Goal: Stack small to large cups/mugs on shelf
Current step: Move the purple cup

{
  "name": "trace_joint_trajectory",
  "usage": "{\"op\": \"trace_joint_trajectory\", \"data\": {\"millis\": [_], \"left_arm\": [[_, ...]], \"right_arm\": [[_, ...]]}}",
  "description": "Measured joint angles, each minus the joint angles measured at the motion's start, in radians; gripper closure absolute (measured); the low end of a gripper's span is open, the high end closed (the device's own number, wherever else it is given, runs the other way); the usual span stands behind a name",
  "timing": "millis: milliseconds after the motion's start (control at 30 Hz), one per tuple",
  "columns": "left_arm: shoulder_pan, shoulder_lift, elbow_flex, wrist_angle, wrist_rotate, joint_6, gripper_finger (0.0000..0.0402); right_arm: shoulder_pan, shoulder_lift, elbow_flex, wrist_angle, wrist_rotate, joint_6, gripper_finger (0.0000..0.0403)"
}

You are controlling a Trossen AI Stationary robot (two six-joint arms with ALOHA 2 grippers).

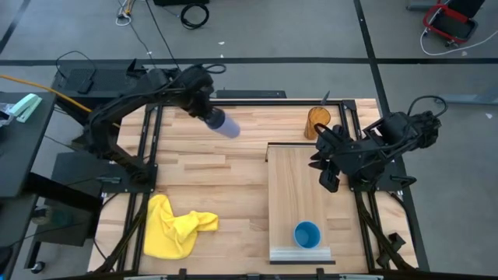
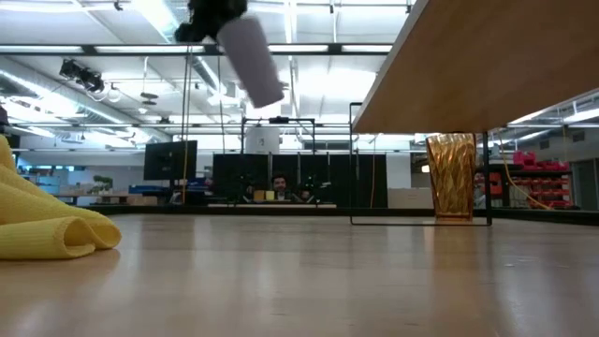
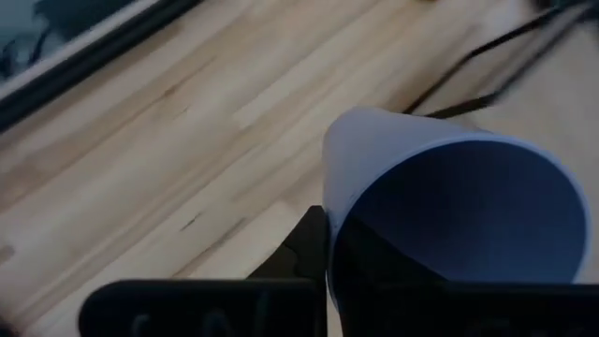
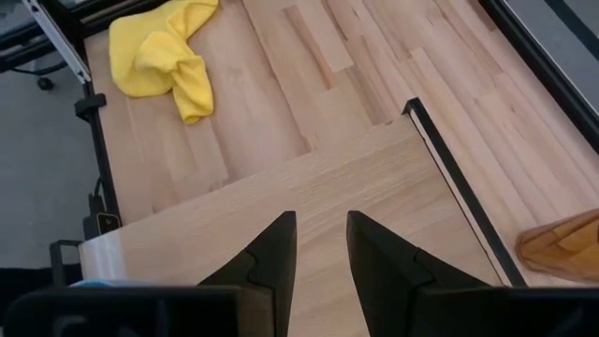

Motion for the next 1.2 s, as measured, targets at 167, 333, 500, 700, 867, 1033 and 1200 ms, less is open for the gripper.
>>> {"op": "trace_joint_trajectory", "data": {"millis": [167, 333, 500, 700, 867, 1033, 1200], "left_arm": [[-0.124, 0.013, 0.125, -0.006, -0.001, -0.059, 0.0392], [-0.242, 0.059, 0.221, -0.009, -0.002, -0.097, 0.0392], [-0.345, 0.159, 0.338, -0.017, 0.001, -0.098, 0.0392], [-0.392, 0.311, 0.523, -0.069, -0.001, -0.071, 0.0392], [-0.406, 0.355, 0.510, -0.018, 0.044, -0.061, 0.0392], [-0.420, 0.394, 0.508, -0.013, 0.043, -0.054, 0.0392], [-0.439, 0.396, 0.509, -0.060, 0.034, -0.041, 0.0392]], "right_arm": [[0.000, -0.016, 0.000, 0.000, 0.001, 0.003, 0.0298], [0.000, -0.030, 0.000, 0.000, 0.001, 0.003, 0.0298], [-0.015, -0.038, 0.000, 0.000, 0.003, -0.008, 0.0298], [-0.029, -0.042, 0.000, 0.000, -0.002, -0.025, 0.0298], [-0.029, -0.041, 0.000, 0.000, -0.004, -0.022, 0.0298], [-0.029, -0.042, -0.024, 0.002, -0.004, -0.019, 0.0298], [-0.029, -0.041, -0.067, 0.001, -0.019, -0.018, 0.0298]]}}
